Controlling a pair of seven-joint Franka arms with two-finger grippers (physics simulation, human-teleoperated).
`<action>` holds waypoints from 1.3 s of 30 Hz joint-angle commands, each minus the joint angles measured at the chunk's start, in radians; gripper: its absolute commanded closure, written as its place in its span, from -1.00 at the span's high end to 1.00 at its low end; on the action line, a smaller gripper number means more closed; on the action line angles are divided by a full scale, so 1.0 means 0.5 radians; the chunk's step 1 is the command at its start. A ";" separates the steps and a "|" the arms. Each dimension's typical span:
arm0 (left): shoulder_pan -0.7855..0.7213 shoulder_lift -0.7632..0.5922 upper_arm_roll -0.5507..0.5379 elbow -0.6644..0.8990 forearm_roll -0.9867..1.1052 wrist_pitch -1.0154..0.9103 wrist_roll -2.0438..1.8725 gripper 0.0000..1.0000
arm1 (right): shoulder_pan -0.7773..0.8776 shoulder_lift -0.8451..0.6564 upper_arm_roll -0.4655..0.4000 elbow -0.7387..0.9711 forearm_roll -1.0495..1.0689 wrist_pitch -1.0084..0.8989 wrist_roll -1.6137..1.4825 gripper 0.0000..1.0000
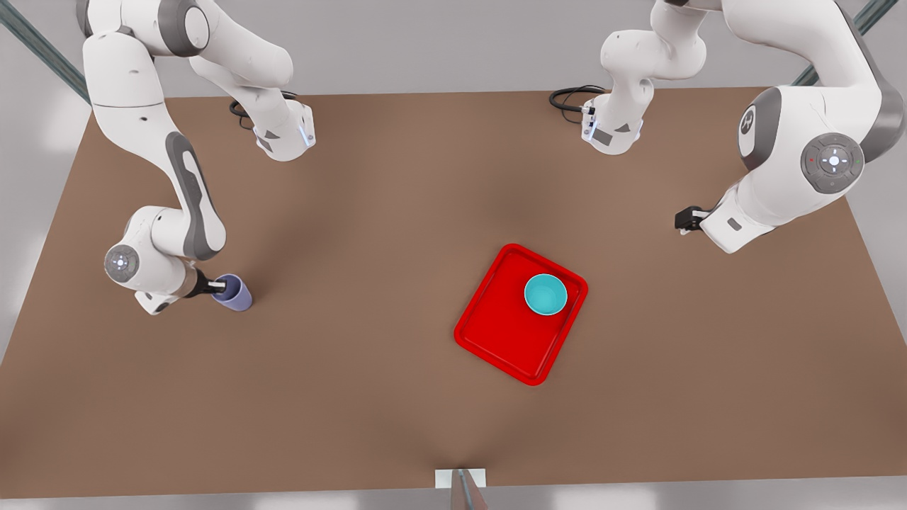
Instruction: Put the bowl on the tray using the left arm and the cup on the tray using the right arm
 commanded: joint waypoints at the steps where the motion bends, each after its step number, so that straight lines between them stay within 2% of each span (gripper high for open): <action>1: 0.000 0.000 0.000 0.000 0.002 0.000 0.000 1.00 | 0.016 -0.005 0.000 0.004 -0.011 0.000 0.014 -0.57; 5: 0.000 0.003 0.000 0.000 0.002 0.000 0.003 1.00 | 0.077 -0.020 0.000 0.138 -0.005 -0.190 0.039 -0.57; 8: 0.000 0.006 0.000 0.000 0.002 0.003 0.000 1.00 | 0.345 0.001 -0.160 0.341 -0.002 -0.371 0.079 -0.57; 11: 0.000 0.006 0.000 0.000 0.002 0.003 0.000 1.00 | 0.538 0.096 -0.224 0.565 0.002 -0.491 0.054 -0.57; 13: 0.000 0.006 0.000 0.000 0.002 0.003 0.000 1.00 | 0.667 0.149 -0.224 0.688 0.005 -0.540 0.073 -0.57; 14: 0.000 0.006 0.000 0.000 0.002 0.000 -0.003 1.00 | 0.685 0.179 -0.218 0.780 0.158 -0.626 0.067 -0.57; 22: 0.000 0.003 0.003 0.000 0.002 0.003 0.000 1.00 | 1.026 0.345 -0.203 1.136 0.281 -0.623 0.238 -0.57; 27: 0.000 0.006 0.003 0.000 0.002 0.000 0.000 1.00 | 1.237 0.661 -0.138 1.605 0.336 -0.638 0.640 -0.57; 29: 0.000 0.006 0.003 0.000 0.002 0.003 0.003 1.00 | 1.354 0.863 -0.138 1.958 0.336 -0.755 0.732 -0.57; 34: 0.000 0.006 0.006 0.000 0.005 0.003 0.006 1.00 | 1.590 1.354 -0.089 2.642 0.339 -0.727 0.956 -0.57; 39: 0.000 0.006 0.006 0.000 0.005 0.003 0.006 1.00 | 1.621 1.511 0.119 2.771 0.339 -0.509 0.953 -0.57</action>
